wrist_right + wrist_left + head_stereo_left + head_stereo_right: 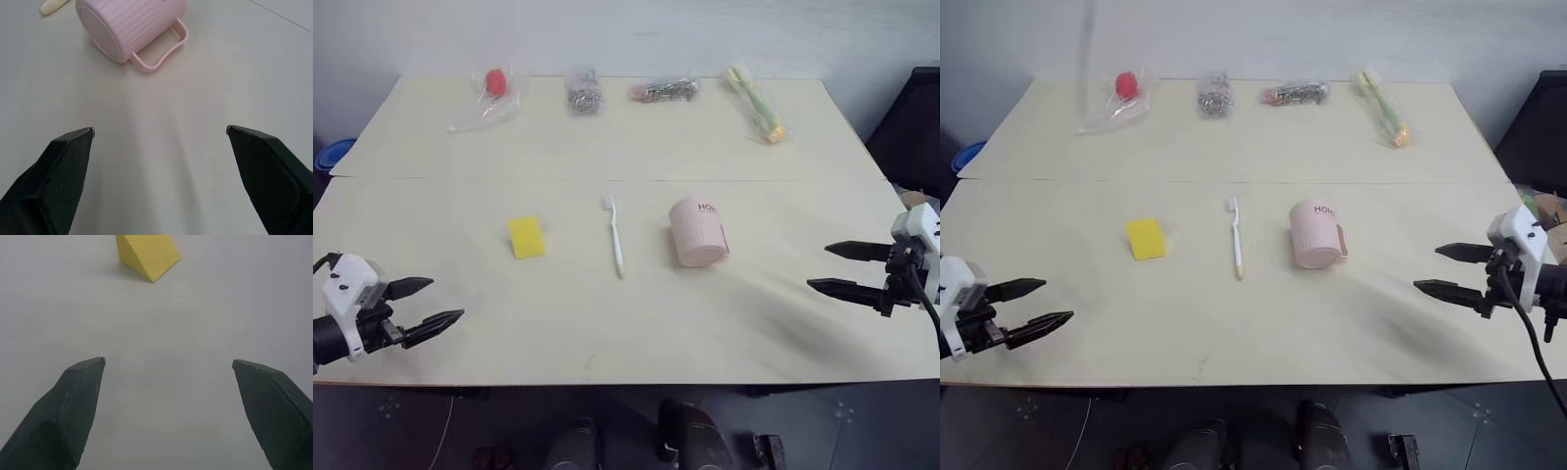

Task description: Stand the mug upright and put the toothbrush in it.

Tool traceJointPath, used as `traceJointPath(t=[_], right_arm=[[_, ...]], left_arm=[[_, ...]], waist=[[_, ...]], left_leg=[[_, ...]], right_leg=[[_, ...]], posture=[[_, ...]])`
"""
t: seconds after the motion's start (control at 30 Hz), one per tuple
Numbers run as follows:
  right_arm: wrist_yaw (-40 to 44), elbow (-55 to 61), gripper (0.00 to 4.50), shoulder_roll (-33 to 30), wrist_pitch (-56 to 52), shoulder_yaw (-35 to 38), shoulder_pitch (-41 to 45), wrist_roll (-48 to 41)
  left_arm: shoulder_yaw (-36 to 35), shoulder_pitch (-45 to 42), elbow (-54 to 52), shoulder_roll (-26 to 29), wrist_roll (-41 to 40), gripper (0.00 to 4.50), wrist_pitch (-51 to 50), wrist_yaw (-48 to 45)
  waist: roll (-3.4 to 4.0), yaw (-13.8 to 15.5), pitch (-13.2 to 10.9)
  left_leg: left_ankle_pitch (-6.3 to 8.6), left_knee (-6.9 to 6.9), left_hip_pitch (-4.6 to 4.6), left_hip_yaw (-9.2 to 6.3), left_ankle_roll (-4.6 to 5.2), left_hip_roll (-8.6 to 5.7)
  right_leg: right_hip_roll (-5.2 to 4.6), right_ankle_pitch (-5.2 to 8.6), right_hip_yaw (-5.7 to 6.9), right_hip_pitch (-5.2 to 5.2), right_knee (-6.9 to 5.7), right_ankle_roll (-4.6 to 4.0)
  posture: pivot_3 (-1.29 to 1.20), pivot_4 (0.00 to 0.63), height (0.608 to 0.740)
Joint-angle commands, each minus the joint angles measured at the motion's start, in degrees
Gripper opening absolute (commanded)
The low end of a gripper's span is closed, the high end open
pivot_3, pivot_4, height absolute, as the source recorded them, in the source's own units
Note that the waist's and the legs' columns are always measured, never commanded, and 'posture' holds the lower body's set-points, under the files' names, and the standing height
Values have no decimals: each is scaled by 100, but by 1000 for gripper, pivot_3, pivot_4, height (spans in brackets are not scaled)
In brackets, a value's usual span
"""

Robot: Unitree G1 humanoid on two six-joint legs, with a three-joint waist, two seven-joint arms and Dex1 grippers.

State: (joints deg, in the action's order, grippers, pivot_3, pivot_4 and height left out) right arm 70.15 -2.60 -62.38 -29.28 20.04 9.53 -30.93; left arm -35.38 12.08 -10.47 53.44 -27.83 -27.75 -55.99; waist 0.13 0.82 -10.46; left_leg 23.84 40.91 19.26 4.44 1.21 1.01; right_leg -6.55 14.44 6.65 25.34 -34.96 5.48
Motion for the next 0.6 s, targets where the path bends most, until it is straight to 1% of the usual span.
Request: traceJointPath(t=[0.03,0.13,0.37,0.6], right_arm=[[-72,114,4500,41,-39,223,26,-101],[-159,123,4500,79,-102,266,43,-142],[-295,151,4500,41,-56,178,22,5],[-299,211,4500,99,-320,236,82,-201]], left_arm=[[-63,7,-67,30,70,4378,160,-21],[26,15,-64,22,175,4378,92,107],[23,-111,-120,-68,1,4378,-82,159],[165,-325,-22,-93,80,4378,-114,281]], waist=[[0,1,0],[0,4,0],[0,4,0],[0,15,0]], left_leg=[[0,0,0,0,0,0],[0,0,0,1,0,-1],[0,0,0,1,0,0],[0,3,-1,3,0,-1]], right_leg=[[0,0,0,0,0,0],[0,0,0,0,0,0],[1,0,0,0,-1,0],[1,0,-1,0,-3,1]], posture=[[0,150,740],[0,150,740],[0,150,740],[0,150,740]])
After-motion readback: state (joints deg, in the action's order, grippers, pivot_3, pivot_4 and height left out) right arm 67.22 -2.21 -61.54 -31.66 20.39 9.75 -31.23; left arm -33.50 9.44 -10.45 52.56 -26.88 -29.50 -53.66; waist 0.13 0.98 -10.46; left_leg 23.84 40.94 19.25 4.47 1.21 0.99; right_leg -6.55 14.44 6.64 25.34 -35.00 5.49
